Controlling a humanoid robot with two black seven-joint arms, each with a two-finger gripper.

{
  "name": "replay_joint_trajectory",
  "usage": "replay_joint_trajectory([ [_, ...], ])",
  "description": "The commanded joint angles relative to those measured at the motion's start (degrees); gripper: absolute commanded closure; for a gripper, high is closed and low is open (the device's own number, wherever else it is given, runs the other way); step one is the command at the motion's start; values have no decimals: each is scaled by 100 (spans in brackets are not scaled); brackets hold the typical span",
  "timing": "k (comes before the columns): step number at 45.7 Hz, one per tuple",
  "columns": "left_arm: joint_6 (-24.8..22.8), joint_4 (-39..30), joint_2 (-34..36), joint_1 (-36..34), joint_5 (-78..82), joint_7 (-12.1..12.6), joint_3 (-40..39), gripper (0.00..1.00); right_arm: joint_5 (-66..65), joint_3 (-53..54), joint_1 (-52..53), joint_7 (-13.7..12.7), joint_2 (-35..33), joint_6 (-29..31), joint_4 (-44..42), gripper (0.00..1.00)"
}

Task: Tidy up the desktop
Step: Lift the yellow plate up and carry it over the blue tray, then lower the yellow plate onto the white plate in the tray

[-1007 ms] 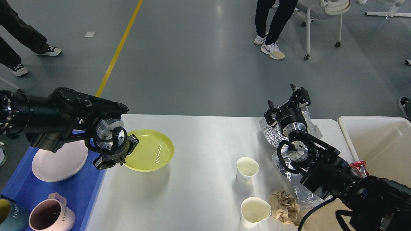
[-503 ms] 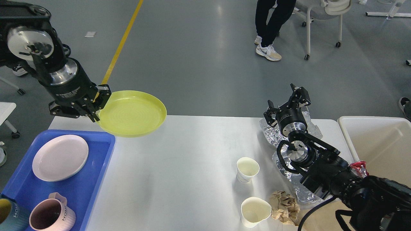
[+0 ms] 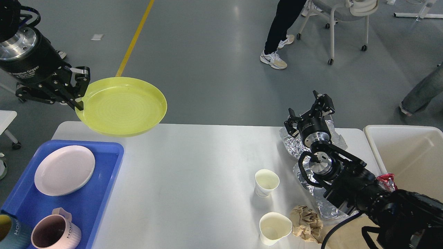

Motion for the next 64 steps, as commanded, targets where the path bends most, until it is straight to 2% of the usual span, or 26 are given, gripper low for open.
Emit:
replay_joint_trajectory([
  [1, 125, 44, 19, 518, 177, -8, -4, 100, -1, 0, -1, 0, 0, 0, -5, 0],
  [8, 520, 44, 212, 1072, 581, -8, 5, 100, -1, 0, -1, 0, 0, 0, -5, 0],
  [17, 1232, 185, 1125, 1608, 959, -8, -83, 100, -1, 0, -1, 0, 0, 0, -5, 0],
  [21, 1645, 360, 1293, 1872, 1143, -26, -162, 100, -1, 0, -1, 0, 0, 0, 3, 0],
  [29, 2883, 817, 1232, 2689, 1311, -43, -390, 100, -1, 0, -1, 0, 0, 0, 3, 0],
  [36, 4123, 1046, 951, 3392, 1328, -237, -812, 100, -1, 0, -1, 0, 0, 0, 3, 0],
  [41, 4774, 1090, 784, 3691, 1460, -246, -883, 100, -1, 0, -1, 0, 0, 0, 3, 0],
  [49, 5161, 1081, 625, 3806, 1689, -246, -883, 100, -1, 0, -1, 0, 0, 0, -5, 0],
  [64, 5197, 1064, 555, 3929, 1741, -237, -883, 100, -1, 0, -1, 0, 0, 0, -5, 0],
])
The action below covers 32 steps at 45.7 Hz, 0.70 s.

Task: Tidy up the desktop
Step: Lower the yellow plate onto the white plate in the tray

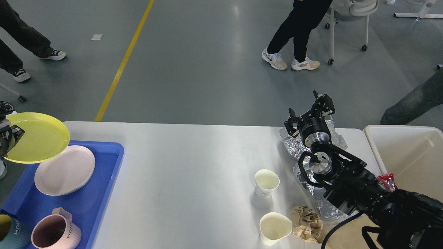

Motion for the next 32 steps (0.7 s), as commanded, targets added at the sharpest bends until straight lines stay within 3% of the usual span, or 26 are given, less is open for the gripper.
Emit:
replay_joint_trajectory([
  [1, 9, -2, -11, 48, 76, 2, 2, 100, 1, 0, 1, 0, 0, 0, 0, 0],
  [7, 114, 16, -90, 223, 681, -25, 2, 100, 1, 0, 1, 0, 0, 0, 0, 0],
  [14, 1054, 7, -300, 672, 1604, -314, 2, 100, 1, 0, 1, 0, 0, 0, 0, 0],
  [15, 1412, 7, -431, 820, 1814, -367, 2, 100, 1, 0, 1, 0, 0, 0, 0, 0],
  [20, 2047, 7, -678, 1093, 2071, -394, 2, 100, 1, 0, 1, 0, 0, 0, 0, 0],
  [27, 2663, 7, -942, 1375, 2256, -561, 10, 100, 1, 0, 1, 0, 0, 0, 0, 0],
  [32, 2831, -63, -986, 1489, 2256, -578, 10, 100, 1, 0, 1, 0, 0, 0, 0, 0],
])
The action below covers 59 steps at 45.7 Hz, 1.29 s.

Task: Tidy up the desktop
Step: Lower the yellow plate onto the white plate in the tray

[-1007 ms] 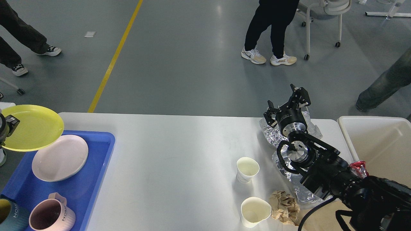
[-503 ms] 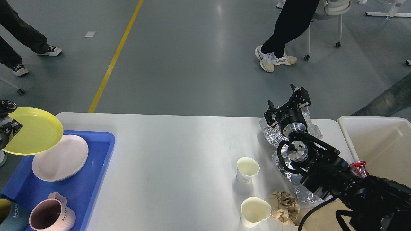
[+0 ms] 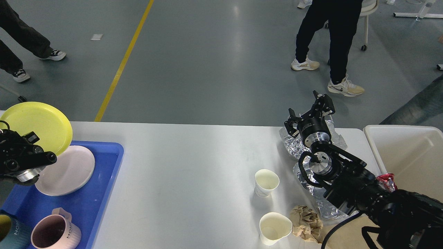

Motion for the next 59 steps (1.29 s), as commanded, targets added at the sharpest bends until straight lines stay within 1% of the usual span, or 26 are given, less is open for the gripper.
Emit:
replay_joint_trajectory([
  [1, 197, -88, -41, 121, 19, -37, -3, 100, -1, 0, 0, 0, 0, 0, 0, 0],
  [5, 197, -229, 38, 130, 19, -46, -3, 100, -1, 0, 0, 0, 0, 0, 0, 0],
  [11, 197, -659, 336, 113, 19, -46, -3, 100, -1, 0, 0, 0, 0, 0, 0, 0],
  [14, 197, -783, 425, 113, 28, -99, -3, 100, -1, 0, 0, 0, 0, 0, 0, 0],
  [16, 197, -818, 443, 104, 28, -134, -3, 100, -1, 0, 0, 0, 0, 0, 0, 0],
  [28, 206, -1354, 601, 130, 36, -134, -3, 100, -1, 0, 0, 0, 0, 0, 0, 0],
  [31, 206, -1363, 601, 218, 36, -160, -3, 100, -1, 0, 0, 0, 0, 0, -8, 0],
  [33, 215, -1363, 601, 244, 28, -248, -12, 100, -1, 0, 0, 0, 0, 0, 0, 0],
  [40, 259, -1346, 601, 297, 1, -275, -12, 100, -1, 0, 0, 0, 0, 0, 0, 0],
  [47, 259, -1311, 610, 359, -16, -433, -21, 100, -1, 0, 0, 0, 0, 0, 0, 0],
  [56, 259, -1284, 575, 403, -16, -468, -12, 99, -1, 0, 0, 0, 0, 0, -8, 0],
  [59, 250, -1231, 557, 411, -25, -468, -12, 96, -1, 0, 0, 0, 0, 0, -8, 0],
])
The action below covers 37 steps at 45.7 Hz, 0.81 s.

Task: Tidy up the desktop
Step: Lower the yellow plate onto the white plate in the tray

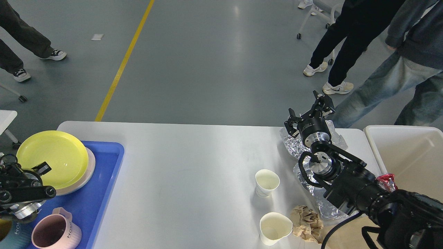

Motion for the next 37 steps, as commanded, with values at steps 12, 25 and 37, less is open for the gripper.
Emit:
replay_joint_trajectory([
  [12, -79, 109, -27, 61, -18, -3, 0, 54, 1, 0, 0, 0, 0, 0, -6, 0],
  [25, -1572, 127, 79, 263, -27, 6, 35, 0, 1, 0, 0, 0, 0, 0, 3, 0],
  [37, -2961, 329, 350, 123, -53, 6, 53, 0, 1, 0, 0, 0, 0, 0, 3, 0],
])
